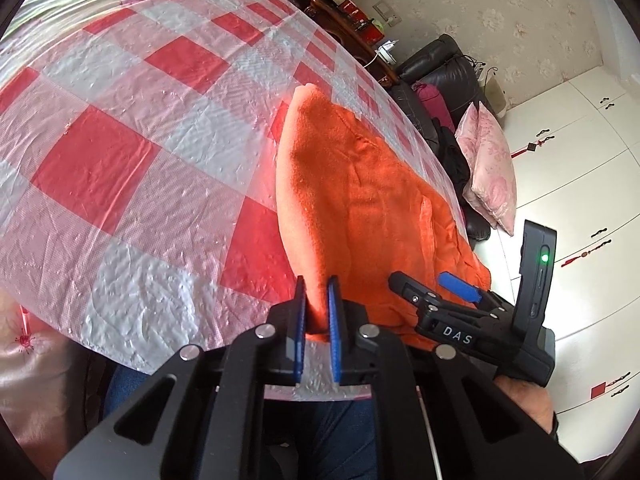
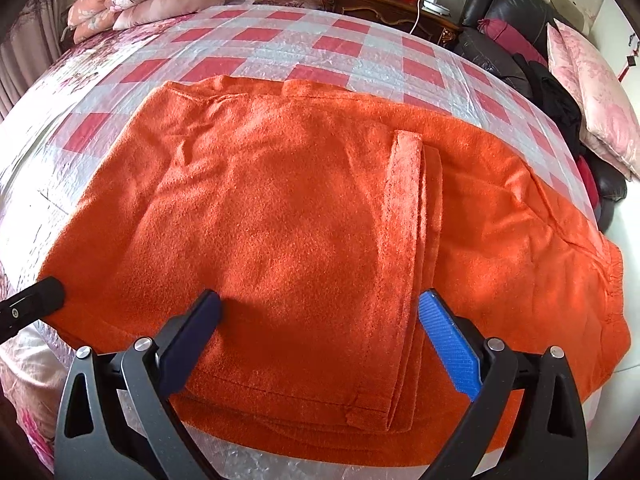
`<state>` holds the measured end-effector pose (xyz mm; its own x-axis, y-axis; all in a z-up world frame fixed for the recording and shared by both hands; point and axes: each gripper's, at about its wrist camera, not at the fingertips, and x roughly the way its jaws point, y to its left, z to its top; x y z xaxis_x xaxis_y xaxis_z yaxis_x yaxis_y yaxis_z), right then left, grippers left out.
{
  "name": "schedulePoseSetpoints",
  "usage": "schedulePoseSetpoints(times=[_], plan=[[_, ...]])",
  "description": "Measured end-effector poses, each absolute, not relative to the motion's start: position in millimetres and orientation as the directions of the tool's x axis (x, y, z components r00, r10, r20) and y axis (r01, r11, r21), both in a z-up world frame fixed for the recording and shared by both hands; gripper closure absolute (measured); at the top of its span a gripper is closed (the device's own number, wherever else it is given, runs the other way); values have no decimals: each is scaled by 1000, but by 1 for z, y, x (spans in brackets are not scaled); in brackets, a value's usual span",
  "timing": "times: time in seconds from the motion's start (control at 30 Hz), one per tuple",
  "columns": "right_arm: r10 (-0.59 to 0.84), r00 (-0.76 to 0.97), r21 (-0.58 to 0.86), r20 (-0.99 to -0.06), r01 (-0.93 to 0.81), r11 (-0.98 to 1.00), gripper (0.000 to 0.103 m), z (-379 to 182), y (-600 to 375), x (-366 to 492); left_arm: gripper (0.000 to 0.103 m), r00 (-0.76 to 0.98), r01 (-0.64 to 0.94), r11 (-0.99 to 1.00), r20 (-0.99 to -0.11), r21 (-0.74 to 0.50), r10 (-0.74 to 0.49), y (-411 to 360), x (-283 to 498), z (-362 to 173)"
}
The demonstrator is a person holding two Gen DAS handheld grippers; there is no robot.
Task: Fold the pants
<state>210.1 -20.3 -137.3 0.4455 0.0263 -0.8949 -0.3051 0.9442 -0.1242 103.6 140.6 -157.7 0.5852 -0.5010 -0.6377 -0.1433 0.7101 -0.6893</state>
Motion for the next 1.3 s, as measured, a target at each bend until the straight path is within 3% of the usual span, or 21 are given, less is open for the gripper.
schedulePoseSetpoints(times=[0.13, 0.4, 0.53, 0.83, 0.93, 1.0, 1.1, 1.3], plan=[[-7, 448, -164, -894, -312, 936, 8, -127, -6, 213, 94, 599, -140, 689, -614, -711, -513, 152, 98, -161], [129, 349, -22, -928, -396, 918, 9, -101, 60, 237, 95, 635, -104, 711, -597, -695, -490, 167, 89, -158], [129, 317, -30, -940, -451, 892, 11, -99, 112, 248, 95, 655, -106, 709, -585, -697, -478, 182, 80, -156], [37, 274, -125, -961, -551, 825, 23, -127, 195, 239, 95, 714, 26, 924, -640, -382, -284, 147, 59, -113], [24, 291, -147, -957, -554, 820, 40, -129, 193, 237, 95, 727, 62, 947, -635, -316, -260, 133, 56, -104], [15, 313, -170, -950, -555, 815, 78, -126, 190, 236, 95, 732, 66, 947, -630, -315, -260, 132, 56, -102], [71, 301, -104, -951, -525, 845, 95, -119, 173, 242, 95, 722, 48, 924, -626, -379, -295, 140, 53, -104], [245, 264, 94, -933, -478, 873, 98, -92, 138, 253, 96, 736, 90, 915, -593, -393, -327, 124, 55, -76]])
